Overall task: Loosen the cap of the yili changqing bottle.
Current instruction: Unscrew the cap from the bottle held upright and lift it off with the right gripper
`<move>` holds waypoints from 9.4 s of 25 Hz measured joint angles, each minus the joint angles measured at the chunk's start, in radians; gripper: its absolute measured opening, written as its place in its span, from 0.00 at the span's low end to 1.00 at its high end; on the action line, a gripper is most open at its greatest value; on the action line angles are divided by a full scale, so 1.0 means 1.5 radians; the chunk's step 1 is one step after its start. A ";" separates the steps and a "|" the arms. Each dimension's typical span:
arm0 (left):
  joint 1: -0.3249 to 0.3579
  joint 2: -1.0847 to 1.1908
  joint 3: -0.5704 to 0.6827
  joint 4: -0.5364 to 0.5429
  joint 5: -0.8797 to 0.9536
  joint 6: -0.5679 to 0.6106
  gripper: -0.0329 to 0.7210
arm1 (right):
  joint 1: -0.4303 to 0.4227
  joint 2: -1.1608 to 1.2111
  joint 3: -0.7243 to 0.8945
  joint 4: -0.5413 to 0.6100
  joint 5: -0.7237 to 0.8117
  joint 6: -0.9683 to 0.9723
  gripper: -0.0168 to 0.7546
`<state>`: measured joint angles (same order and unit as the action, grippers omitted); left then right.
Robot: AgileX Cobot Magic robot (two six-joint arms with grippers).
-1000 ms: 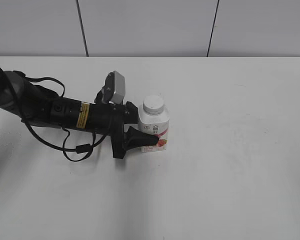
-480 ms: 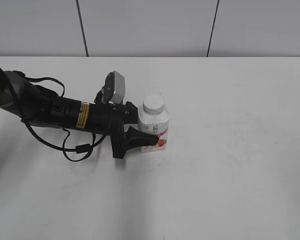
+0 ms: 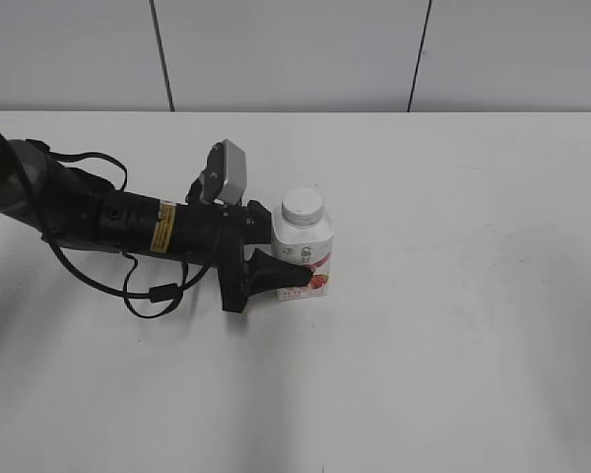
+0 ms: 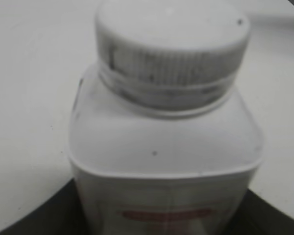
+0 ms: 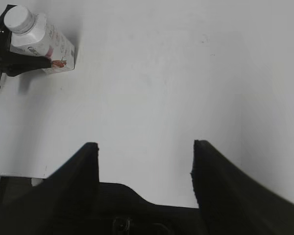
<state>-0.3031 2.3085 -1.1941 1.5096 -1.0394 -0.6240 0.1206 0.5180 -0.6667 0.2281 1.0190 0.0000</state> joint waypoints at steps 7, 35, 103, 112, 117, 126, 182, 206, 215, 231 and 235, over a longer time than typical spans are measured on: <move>0.000 0.000 0.000 0.003 0.000 0.000 0.58 | 0.000 0.280 -0.148 0.066 0.001 0.029 0.64; 0.001 0.000 0.000 0.008 -0.005 0.000 0.58 | 0.259 0.967 -0.703 0.039 0.113 0.215 0.64; 0.001 0.000 0.000 0.007 -0.002 0.000 0.55 | 0.313 1.100 -0.789 0.014 0.132 0.169 0.54; 0.001 0.000 0.000 0.008 -0.003 0.000 0.54 | 0.313 1.100 -0.789 0.011 0.132 -0.097 0.54; 0.001 0.000 0.000 0.010 -0.003 0.000 0.54 | 0.313 1.100 -0.789 0.011 0.132 -0.288 0.54; 0.001 0.000 0.000 0.012 -0.003 0.002 0.54 | 0.313 1.100 -0.790 0.010 0.131 -0.500 0.54; 0.001 0.000 0.000 0.023 -0.010 -0.013 0.53 | 0.313 1.055 -0.809 0.047 0.131 -0.606 0.69; 0.001 0.000 0.000 0.023 -0.010 -0.013 0.53 | 0.313 1.046 -0.810 -0.002 0.131 0.228 0.69; 0.001 0.000 0.000 0.022 -0.010 -0.013 0.53 | 0.313 1.054 -0.810 -0.003 0.131 0.242 0.69; 0.001 0.000 0.000 0.021 -0.010 -0.013 0.53 | 0.313 1.099 -0.810 0.006 0.132 0.245 0.69; 0.001 0.000 0.000 0.021 -0.010 -0.013 0.53 | 0.313 1.099 -0.810 0.008 0.132 0.245 0.69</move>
<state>-0.3011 2.3085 -1.1941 1.5408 -1.0546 -0.6432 0.5902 2.1672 -1.8813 0.2394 1.2169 0.3668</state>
